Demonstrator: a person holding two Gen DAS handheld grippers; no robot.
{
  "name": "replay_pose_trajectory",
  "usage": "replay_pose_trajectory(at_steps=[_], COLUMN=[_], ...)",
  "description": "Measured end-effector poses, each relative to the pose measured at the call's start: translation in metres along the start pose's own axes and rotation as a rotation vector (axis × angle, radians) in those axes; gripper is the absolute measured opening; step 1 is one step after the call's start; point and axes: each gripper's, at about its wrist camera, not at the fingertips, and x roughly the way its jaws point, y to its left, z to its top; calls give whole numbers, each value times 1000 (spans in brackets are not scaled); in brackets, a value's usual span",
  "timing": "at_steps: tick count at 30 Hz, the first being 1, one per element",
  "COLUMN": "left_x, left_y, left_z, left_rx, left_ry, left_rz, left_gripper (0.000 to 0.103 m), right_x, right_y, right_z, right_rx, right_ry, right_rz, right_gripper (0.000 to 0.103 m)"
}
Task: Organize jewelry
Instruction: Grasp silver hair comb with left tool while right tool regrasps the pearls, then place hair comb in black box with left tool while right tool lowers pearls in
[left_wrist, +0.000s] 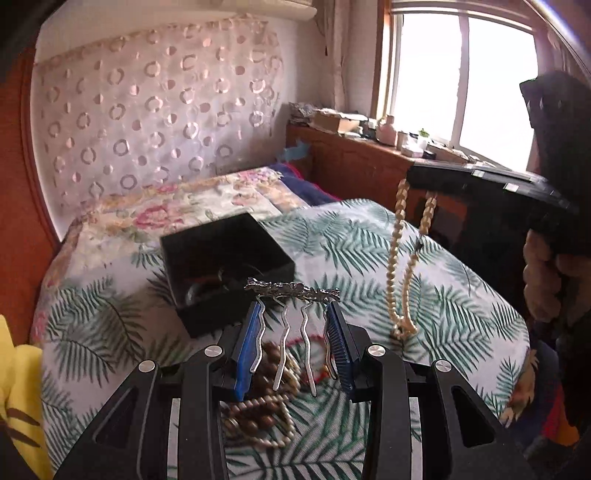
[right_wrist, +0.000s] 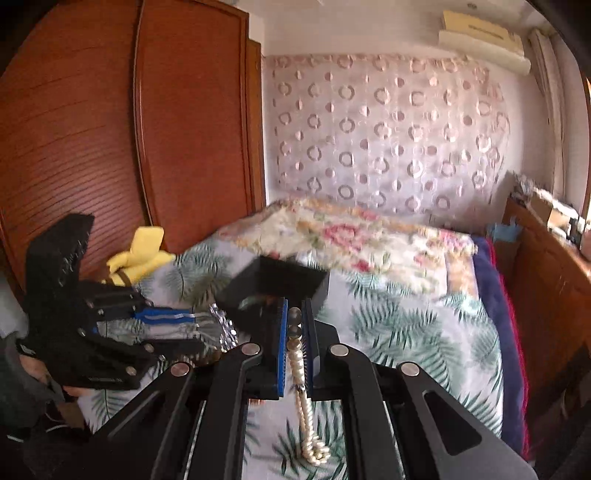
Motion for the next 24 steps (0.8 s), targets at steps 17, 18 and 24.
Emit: replay_pose_trajectory(at_steps=[17,18,24], left_x=[50,53,77], left_y=[54,56,74], left_z=[37,37,36], left_rx=[-63,-70,-112], left_ry=[11,16,50], left_rz=[71,70,59], left_gripper=[34,34,35], right_x=[9,15,44], right_y=[20,21,21], right_z=[119,123,125], right_rx=[-133,-141,-151], right_ry=[-140,-136,-90], right_rz=[-26,-28,-34], right_gripper=[8,8,8])
